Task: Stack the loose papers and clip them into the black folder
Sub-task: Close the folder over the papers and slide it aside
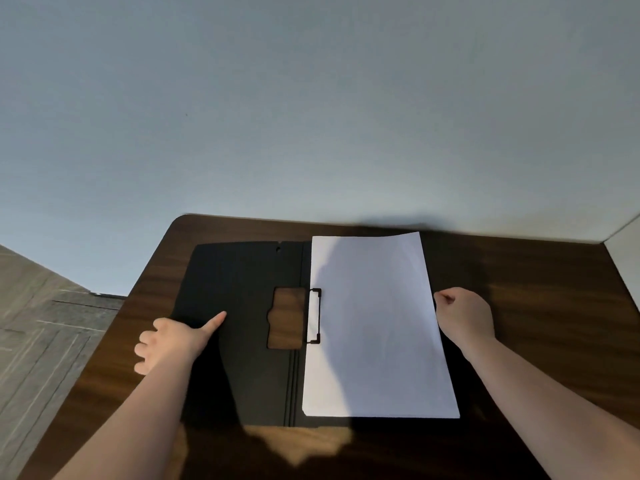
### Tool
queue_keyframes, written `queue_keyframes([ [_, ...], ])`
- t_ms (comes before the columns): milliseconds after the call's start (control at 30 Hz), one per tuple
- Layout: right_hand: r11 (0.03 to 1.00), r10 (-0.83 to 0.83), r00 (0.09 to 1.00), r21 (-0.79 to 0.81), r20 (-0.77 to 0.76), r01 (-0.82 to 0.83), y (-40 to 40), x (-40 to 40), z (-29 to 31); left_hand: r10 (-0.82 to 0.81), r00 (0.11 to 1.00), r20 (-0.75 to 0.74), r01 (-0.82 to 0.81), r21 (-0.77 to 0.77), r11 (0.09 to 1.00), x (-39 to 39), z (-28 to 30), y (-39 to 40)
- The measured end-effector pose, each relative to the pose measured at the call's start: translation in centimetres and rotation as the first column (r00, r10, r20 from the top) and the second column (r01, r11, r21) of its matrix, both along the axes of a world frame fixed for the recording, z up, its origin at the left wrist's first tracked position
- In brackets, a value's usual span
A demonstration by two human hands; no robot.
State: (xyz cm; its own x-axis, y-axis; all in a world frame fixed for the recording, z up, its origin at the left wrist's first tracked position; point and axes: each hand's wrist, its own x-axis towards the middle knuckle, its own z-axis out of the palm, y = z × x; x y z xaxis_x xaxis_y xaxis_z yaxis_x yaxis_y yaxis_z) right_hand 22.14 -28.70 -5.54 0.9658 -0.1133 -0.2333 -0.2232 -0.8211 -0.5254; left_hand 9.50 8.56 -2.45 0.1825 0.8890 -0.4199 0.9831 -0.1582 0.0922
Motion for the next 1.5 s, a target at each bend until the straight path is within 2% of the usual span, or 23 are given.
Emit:
queue_keyframes([
  [267, 0.996, 0.081, 0.996, -0.033, -0.024, -0.082, 0.0, -0.4, 0.3, 0.109, 0.994, 0.018, -0.109, -0.007, 0.994, -0.9, 0.2, 1.5],
  [333, 0.995, 0.089, 0.995, -0.028, -0.039, -0.091, -0.4, -0.5, 0.2, 0.132, 0.988, 0.084, -0.132, -0.012, 0.991, -0.9, 0.4, 2.3],
  [400, 0.995, 0.096, 0.993, -0.024, -0.067, -0.098, -0.8, -0.4, 0.0, 0.123, 0.967, 0.222, -0.115, -0.05, 0.992, -0.7, 1.0, 2.7],
  [467, 0.994, 0.099, 0.991, -0.026, -0.093, -0.102, -1.1, -0.4, 0.2, 0.012, 0.948, 0.317, -0.002, -0.033, 0.999, -0.2, 2.6, 2.4],
  [567, 0.989, 0.124, 0.98, -0.054, -0.152, -0.134, -1.7, -0.7, 1.1, -0.252, 0.924, 0.288, 0.232, 0.102, 0.967, 0.6, 6.3, 1.7],
  [700, 0.974, 0.17, 0.959, -0.11, -0.227, -0.198, -2.6, -0.7, 2.3, -0.436, 0.841, 0.319, 0.408, 0.156, 0.9, 2.3, 10.4, 0.0],
  [767, 0.972, 0.171, 0.957, -0.119, -0.234, -0.203, -2.8, -0.9, 3.1, -0.475, 0.774, 0.418, 0.472, 0.118, 0.874, 3.4, 12.1, -1.5],
  [833, 0.977, 0.172, 0.954, -0.084, -0.246, -0.197, -2.9, -1.1, 3.7, -0.456, 0.698, 0.552, 0.538, 0.014, 0.843, 4.3, 13.6, -3.5],
  [933, 0.989, 0.145, 0.955, 0.0, -0.257, -0.15, -2.9, -1.5, 4.3, -0.334, 0.605, 0.723, 0.641, -0.193, 0.743, 5.2, 15.1, -7.4],
  [1000, 0.991, 0.124, 0.964, 0.072, -0.234, -0.11, -2.9, -1.7, 4.8, -0.233, 0.589, 0.774, 0.686, -0.325, 0.651, 5.9, 15.1, -10.5],
  [1133, 0.972, 0.042, 0.99, 0.235, -0.134, -0.009, -3.5, -1.7, 5.9, -0.263, 0.596, 0.759, 0.729, -0.373, 0.574, 7.5, 13.4, -16.8],
  [1233, 0.87, -0.037, 0.991, 0.484, -0.131, 0.097, -4.3, -1.8, 6.7, -0.28, 0.61, 0.741, 0.722, -0.374, 0.582, 8.2, 11.5, -20.1],
  [1300, 0.815, -0.058, 0.984, 0.562, -0.168, 0.144, -4.8, -1.8, 7.2, -0.321, 0.606, 0.728, 0.72, -0.331, 0.61, 8.0, 9.8, -21.1],
  [1367, 0.83, -0.044, 0.981, 0.539, -0.191, 0.142, -5.1, -1.7, 7.1, -0.44, 0.606, 0.663, 0.702, -0.186, 0.687, 7.6, 7.2, -20.5],
  [1400, 0.852, -0.031, 0.98, 0.507, -0.197, 0.129, -5.3, -1.7, 6.8, -0.485, 0.635, 0.601, 0.681, -0.14, 0.718, 7.4, 6.0, -19.9],
  [1500, 0.946, 0.037, 0.979, 0.323, -0.202, 0.031, -5.8, -2.2, 5.5, -0.528, 0.743, 0.41, 0.621, -0.13, 0.773, 6.0, 3.3, -18.5],
])
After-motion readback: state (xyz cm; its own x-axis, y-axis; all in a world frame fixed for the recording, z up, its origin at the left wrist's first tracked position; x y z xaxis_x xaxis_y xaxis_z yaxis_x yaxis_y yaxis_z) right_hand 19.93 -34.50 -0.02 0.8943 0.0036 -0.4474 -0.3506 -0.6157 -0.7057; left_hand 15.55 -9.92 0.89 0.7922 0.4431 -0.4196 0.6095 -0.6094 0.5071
